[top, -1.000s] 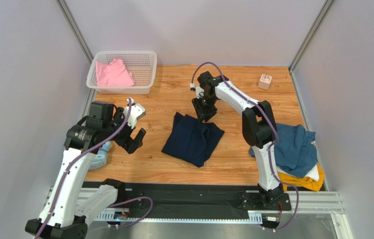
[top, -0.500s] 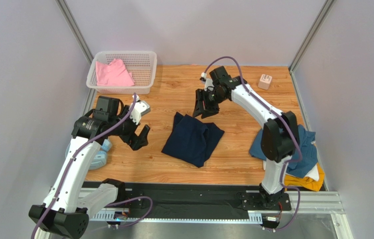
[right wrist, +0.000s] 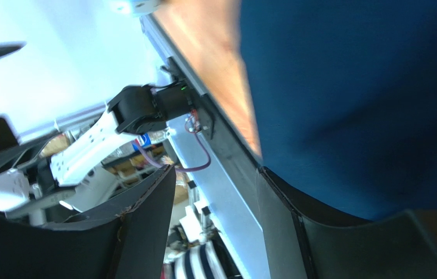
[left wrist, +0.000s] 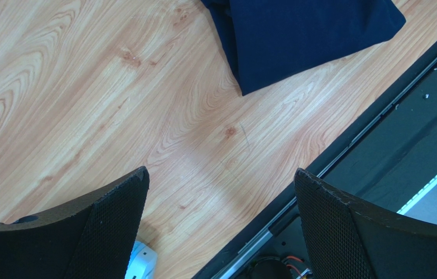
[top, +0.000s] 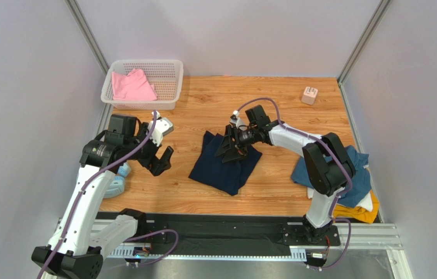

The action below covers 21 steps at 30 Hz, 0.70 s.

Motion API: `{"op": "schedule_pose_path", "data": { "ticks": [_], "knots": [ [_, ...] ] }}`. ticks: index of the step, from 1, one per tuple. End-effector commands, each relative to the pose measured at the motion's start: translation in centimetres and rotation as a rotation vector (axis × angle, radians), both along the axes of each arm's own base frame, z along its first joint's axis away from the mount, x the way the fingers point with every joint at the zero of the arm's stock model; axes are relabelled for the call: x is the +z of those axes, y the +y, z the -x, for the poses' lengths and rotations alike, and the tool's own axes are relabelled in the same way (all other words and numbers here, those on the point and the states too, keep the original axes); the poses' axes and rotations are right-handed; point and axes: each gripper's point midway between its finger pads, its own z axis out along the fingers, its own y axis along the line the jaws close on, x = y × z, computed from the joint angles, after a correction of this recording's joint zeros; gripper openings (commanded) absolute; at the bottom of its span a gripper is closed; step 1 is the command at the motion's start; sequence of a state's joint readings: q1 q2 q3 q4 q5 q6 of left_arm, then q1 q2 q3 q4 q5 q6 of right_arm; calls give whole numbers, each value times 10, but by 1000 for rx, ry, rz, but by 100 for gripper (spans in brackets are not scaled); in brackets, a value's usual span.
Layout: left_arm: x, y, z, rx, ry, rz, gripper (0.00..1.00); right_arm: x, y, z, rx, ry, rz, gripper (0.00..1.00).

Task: Fold and stack the t-shirts
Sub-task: Smooth out wrinkles on the folded tshirt

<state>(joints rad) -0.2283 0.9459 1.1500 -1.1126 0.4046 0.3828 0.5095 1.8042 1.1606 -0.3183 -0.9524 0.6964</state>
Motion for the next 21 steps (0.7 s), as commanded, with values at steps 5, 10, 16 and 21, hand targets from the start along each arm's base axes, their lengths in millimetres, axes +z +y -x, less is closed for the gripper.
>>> {"op": "schedule_pose_path", "data": {
  "ticks": [5,10,16,21],
  "knots": [
    [16,3,-3,15,-54,1,100,-117,-43,-13,-121,265,113,58],
    [16,4,-1,15,-56,-4,100,-125,-48,-9,-93,282,165,55],
    [15,4,-1,13,-49,-5,100,0,-34,-25,-67,8,88,57],
    [20,2,-2,17,-60,9,100,54,-1,-19,-1,-96,7,59]
  ]
}}
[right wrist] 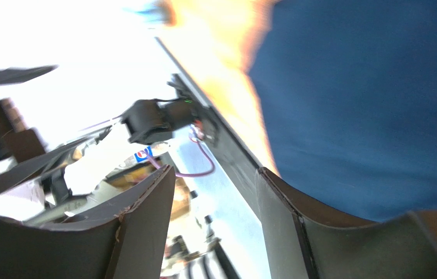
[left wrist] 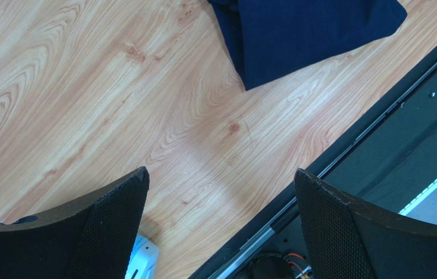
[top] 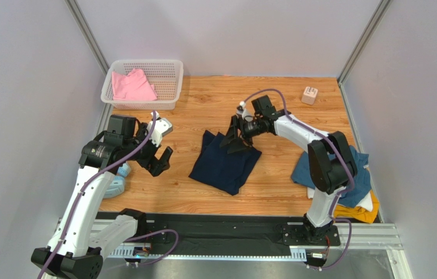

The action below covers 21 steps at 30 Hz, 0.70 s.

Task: Fold and stack the t-shirts
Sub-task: Smooth out wrinkles on the folded tshirt

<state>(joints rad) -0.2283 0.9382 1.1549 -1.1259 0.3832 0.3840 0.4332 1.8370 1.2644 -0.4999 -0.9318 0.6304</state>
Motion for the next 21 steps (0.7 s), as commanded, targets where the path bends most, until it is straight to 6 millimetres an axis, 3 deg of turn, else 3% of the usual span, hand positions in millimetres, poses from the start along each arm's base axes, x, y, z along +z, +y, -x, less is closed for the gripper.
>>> {"op": "schedule_pose_path", "data": {
  "ticks": [1,4,8,11,12,15,17,21],
  "knots": [
    [19,-2,-4,7,-54,25,100,44,27,6,69,-119,-48,59],
    [19,0,-3,10,-57,18,100,20,38,9,83,-68,-43,59],
    [20,3,-3,15,-68,3,100,-33,47,5,88,36,-21,60],
    [18,3,-3,13,-63,-3,100,-56,51,-3,93,68,-9,59],
    [18,3,-3,15,-63,0,100,-78,51,-3,96,108,16,59],
    [20,3,-3,14,-67,2,100,-98,50,-5,106,138,62,59],
    [19,4,-2,13,-65,0,100,-92,52,-5,119,121,51,59],
    [19,3,-2,7,-66,1,100,-54,51,-10,149,26,20,62]
  ]
}}
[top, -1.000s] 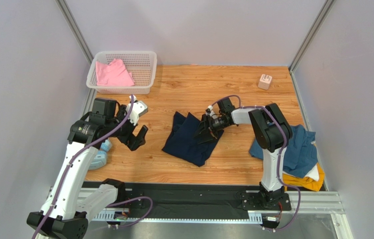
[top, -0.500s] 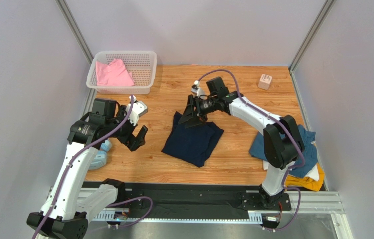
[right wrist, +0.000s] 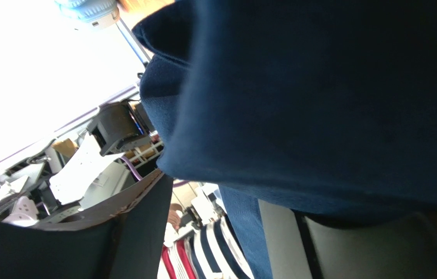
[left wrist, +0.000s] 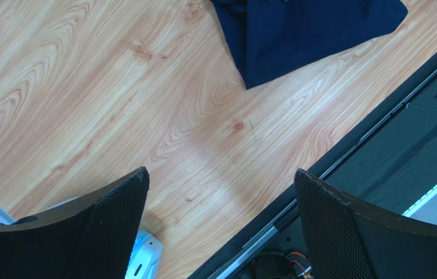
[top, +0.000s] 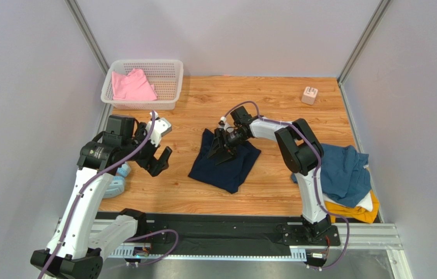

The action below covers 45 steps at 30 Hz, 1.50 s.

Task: Fold and stack the t-shirts
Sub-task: Smooth out wrinkles on the folded tshirt, then put the neatly folded tshirt into the corner of the board with the right arm

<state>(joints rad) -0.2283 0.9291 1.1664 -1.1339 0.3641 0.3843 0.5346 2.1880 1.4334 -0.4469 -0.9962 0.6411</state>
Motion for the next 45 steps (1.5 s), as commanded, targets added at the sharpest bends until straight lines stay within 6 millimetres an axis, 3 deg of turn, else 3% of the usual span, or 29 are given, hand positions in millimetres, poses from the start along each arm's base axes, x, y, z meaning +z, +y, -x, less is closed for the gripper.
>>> {"op": "schedule_pose_path", "data": {
  "ticks": [1,4,7,10,13,17,23,29,40,45],
  "knots": [
    [14,-1,-2,-3,-47,16,100,39,-5,-11,22,-151,-6,67],
    [16,-2,-1,-6,-49,23,100,70,-26,-33,-51,-253,-18,85],
    [17,-1,0,-8,-51,21,100,78,-73,-68,-190,-287,10,98],
    [17,-2,3,-12,-46,23,100,59,-119,-96,-318,-295,126,100],
    [18,-4,6,-19,-40,37,100,30,-150,-115,-395,-249,220,100],
    [20,-6,8,-26,-30,43,100,-14,-163,-130,-377,-199,315,100],
    [27,-4,10,-27,-38,39,100,-27,-157,-140,-333,-159,280,100],
    [29,-3,8,-25,-49,32,100,-38,-140,-100,-212,-118,250,100],
    [36,-5,7,-28,-66,44,100,-66,-103,17,-34,-41,257,100],
    [33,-3,8,-27,-67,39,100,-67,-94,38,3,-57,289,100]
  ]
}}
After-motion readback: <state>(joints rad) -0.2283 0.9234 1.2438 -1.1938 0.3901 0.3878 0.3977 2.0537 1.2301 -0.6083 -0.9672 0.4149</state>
